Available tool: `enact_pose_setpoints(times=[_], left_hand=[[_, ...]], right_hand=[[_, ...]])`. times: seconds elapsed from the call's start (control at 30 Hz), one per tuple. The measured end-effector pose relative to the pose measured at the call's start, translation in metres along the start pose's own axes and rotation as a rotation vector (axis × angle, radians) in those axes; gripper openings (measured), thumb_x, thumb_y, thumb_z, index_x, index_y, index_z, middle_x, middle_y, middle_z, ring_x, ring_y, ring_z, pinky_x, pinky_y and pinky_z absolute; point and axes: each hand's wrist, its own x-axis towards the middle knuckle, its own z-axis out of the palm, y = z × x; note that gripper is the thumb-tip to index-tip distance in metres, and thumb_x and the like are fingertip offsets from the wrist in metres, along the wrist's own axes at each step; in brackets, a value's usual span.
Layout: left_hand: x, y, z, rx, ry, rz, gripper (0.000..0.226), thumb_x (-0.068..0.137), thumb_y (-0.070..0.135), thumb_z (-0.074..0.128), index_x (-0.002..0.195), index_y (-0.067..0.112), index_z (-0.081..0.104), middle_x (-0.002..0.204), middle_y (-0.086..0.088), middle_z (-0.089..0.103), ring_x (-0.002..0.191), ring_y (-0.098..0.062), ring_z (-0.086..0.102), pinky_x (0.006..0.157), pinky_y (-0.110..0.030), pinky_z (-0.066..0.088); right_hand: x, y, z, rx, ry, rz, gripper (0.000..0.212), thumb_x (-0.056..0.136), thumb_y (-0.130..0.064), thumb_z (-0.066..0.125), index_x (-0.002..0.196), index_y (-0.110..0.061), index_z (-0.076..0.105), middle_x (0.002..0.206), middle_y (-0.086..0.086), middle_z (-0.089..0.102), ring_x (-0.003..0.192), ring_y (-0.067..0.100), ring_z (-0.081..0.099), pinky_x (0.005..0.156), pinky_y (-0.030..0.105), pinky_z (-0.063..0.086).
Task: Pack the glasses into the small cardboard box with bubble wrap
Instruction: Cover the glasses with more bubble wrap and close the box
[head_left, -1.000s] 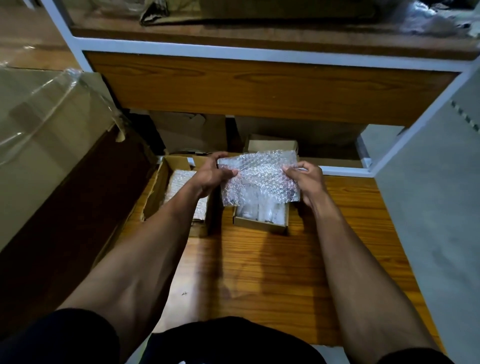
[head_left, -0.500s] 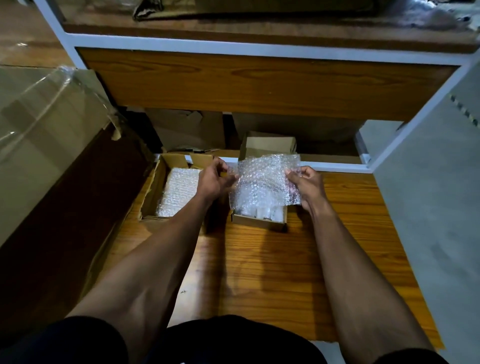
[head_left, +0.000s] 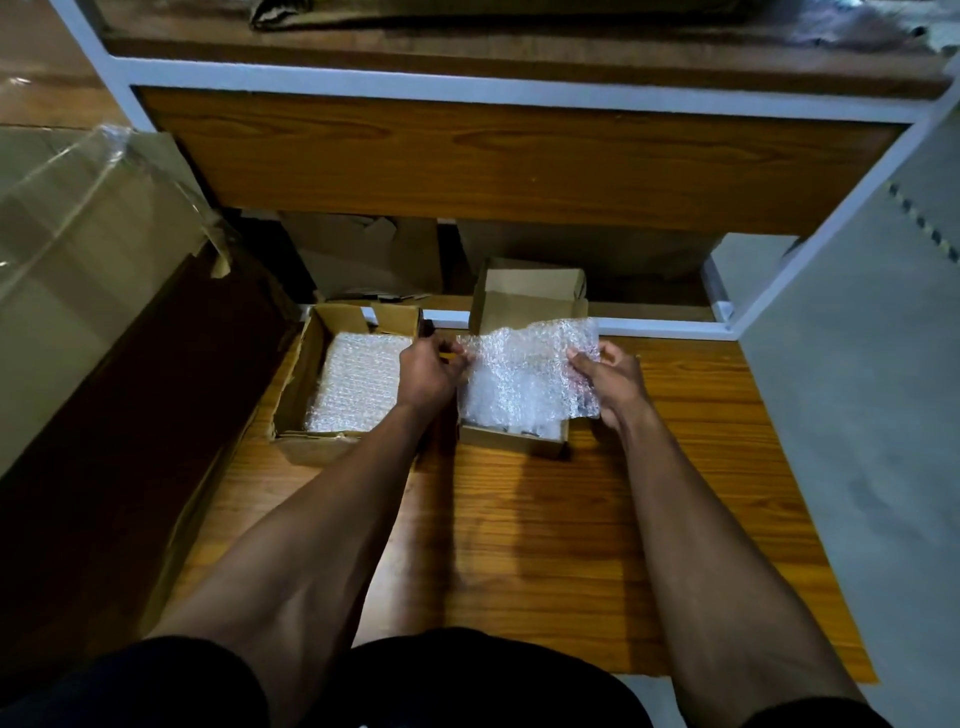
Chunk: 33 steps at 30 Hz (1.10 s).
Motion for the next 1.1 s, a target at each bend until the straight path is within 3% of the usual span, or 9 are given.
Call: enact_pose_setpoints(times=[0.1,0.27,0.4,0.57,0.7,0.83,0.9,1.03,1.1], left_hand=[[0.0,0.0,0.004,0.021,-0.023,-0.028,0.022,0.085,0.037,0.087,0.088,0.019,0.076,0.089,0.007,0.075,0.087,-0.011,0.071,0.086,-0.035,0.061],[0.0,0.003,0.011,0.063,-0.119,-0.098,0.026,0.08,0.034,0.091,0.085,0.015,0.073,0.087,0.001,0.074,0.085,-0.015,0.07,0.076,-0.034,0.059],[0.001,0.002,0.017,0.108,-0.142,-0.118,0.025,0.079,0.031,0.092,0.082,0.014,0.075,0.087,-0.002,0.074,0.084,-0.016,0.069,0.068,-0.028,0.052],[0.003,-0.002,0.027,0.139,-0.144,-0.129,0.025,0.077,0.027,0.093,0.084,0.014,0.073,0.089,-0.003,0.073,0.084,-0.017,0.07,0.074,-0.032,0.058],[0.007,-0.007,0.034,0.255,-0.134,-0.095,0.028,0.075,0.031,0.094,0.084,0.026,0.068,0.109,-0.004,0.069,0.092,-0.015,0.067,0.076,-0.029,0.055],[0.004,-0.005,0.035,0.225,-0.138,-0.06,0.026,0.082,0.029,0.09,0.092,0.027,0.066,0.106,-0.006,0.07,0.089,-0.016,0.067,0.074,-0.028,0.053],[0.002,-0.005,0.034,0.128,-0.121,-0.062,0.018,0.087,0.029,0.085,0.097,0.029,0.07,0.104,-0.001,0.073,0.09,-0.016,0.07,0.085,-0.037,0.061],[0.0,-0.004,0.029,0.012,-0.073,-0.086,0.009,0.085,0.052,0.072,0.087,0.043,0.07,0.1,0.021,0.067,0.116,-0.02,0.06,0.108,-0.049,0.047],[0.0,0.002,0.024,-0.049,-0.108,-0.116,0.021,0.088,0.058,0.068,0.095,0.039,0.071,0.105,0.015,0.067,0.121,-0.022,0.057,0.109,-0.048,0.044]], right_hand=[[-0.001,0.001,0.0,-0.007,0.003,0.009,0.091,0.082,-0.026,0.085,0.158,-0.011,0.037,0.153,0.018,0.052,0.127,0.026,0.064,0.119,0.051,0.042],[-0.007,0.002,0.0,0.043,-0.042,0.012,0.088,0.084,-0.02,0.083,0.157,-0.005,0.035,0.149,0.016,0.057,0.127,0.025,0.065,0.119,0.05,0.043],[-0.012,0.002,-0.001,0.069,-0.101,0.035,0.086,0.075,-0.028,0.085,0.15,-0.005,0.049,0.14,0.012,0.065,0.126,0.025,0.065,0.118,0.053,0.043],[-0.016,0.003,-0.003,0.057,-0.168,0.043,0.041,0.094,-0.011,0.071,0.134,-0.006,0.062,0.132,0.009,0.068,0.112,0.014,0.067,0.111,0.038,0.05],[-0.019,0.001,-0.004,0.117,-0.256,0.064,0.023,0.1,-0.01,0.065,0.123,-0.014,0.064,0.125,0.005,0.071,0.113,0.014,0.067,0.084,0.023,0.058],[-0.021,-0.002,-0.002,0.226,-0.353,0.13,0.033,0.103,-0.012,0.06,0.136,-0.006,0.059,0.126,0.009,0.072,0.116,0.022,0.07,0.09,0.037,0.061],[-0.024,-0.005,0.001,0.273,-0.394,0.15,0.031,0.103,-0.016,0.06,0.133,-0.008,0.062,0.126,0.01,0.072,0.115,0.023,0.072,0.096,0.045,0.059],[-0.027,-0.008,0.006,0.364,-0.413,0.133,0.026,0.103,-0.023,0.056,0.123,-0.012,0.068,0.126,0.011,0.073,0.122,0.032,0.067,0.104,0.057,0.052],[-0.027,-0.008,0.008,0.409,-0.391,0.13,0.035,0.102,-0.028,0.056,0.131,-0.009,0.065,0.131,0.015,0.07,0.127,0.036,0.064,0.106,0.062,0.049]])
